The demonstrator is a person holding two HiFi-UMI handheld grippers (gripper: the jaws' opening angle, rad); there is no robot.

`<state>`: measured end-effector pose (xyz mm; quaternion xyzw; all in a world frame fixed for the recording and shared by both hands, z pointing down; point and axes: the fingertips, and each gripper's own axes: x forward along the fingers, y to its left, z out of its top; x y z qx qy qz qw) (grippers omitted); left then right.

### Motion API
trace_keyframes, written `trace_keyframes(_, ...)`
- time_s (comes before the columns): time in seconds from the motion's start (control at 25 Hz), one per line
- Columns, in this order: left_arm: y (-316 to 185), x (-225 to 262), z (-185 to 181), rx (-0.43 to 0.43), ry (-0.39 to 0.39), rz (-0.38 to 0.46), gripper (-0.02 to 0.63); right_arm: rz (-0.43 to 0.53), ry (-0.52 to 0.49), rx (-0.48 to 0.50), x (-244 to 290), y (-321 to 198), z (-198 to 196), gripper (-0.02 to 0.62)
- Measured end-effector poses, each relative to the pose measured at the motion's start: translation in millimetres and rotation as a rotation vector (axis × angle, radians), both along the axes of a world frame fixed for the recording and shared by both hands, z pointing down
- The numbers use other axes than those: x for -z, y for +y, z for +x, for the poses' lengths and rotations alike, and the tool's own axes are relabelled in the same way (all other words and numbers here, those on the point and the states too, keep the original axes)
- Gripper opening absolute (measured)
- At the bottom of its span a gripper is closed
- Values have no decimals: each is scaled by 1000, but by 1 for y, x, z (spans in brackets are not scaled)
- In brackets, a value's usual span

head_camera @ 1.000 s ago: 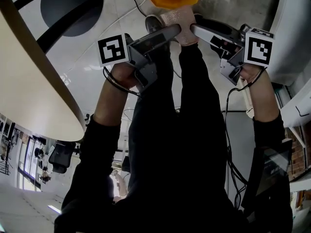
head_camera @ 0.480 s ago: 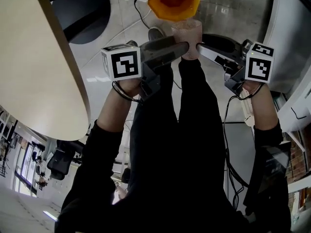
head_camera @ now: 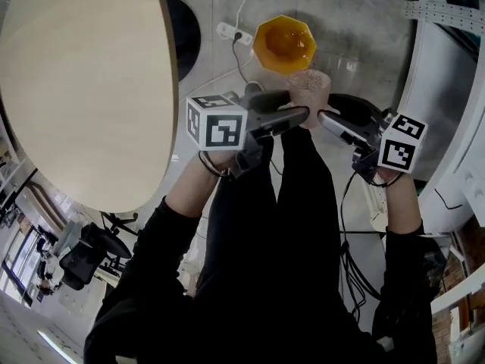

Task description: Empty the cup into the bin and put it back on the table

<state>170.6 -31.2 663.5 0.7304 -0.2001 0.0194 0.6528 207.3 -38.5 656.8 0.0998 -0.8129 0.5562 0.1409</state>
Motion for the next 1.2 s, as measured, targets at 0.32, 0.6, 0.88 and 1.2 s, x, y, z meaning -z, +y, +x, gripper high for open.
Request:
trace_keyframes(0.32,-1,80,-20,-92,-125,207,255,149,31,78,76,3,-24,204)
trace_keyframes(0.6,5,164,-42,-86,-159,361,253,309,24,126,160,8,-46,204)
trace_keyframes(0.88,28,225,-56,-110,-225,535,253,442,44,166,219,33,-61,204)
trace_keyframes(1.2,53,284,-98,-58,-367,805,255,659,47,238,273,56,-105,206)
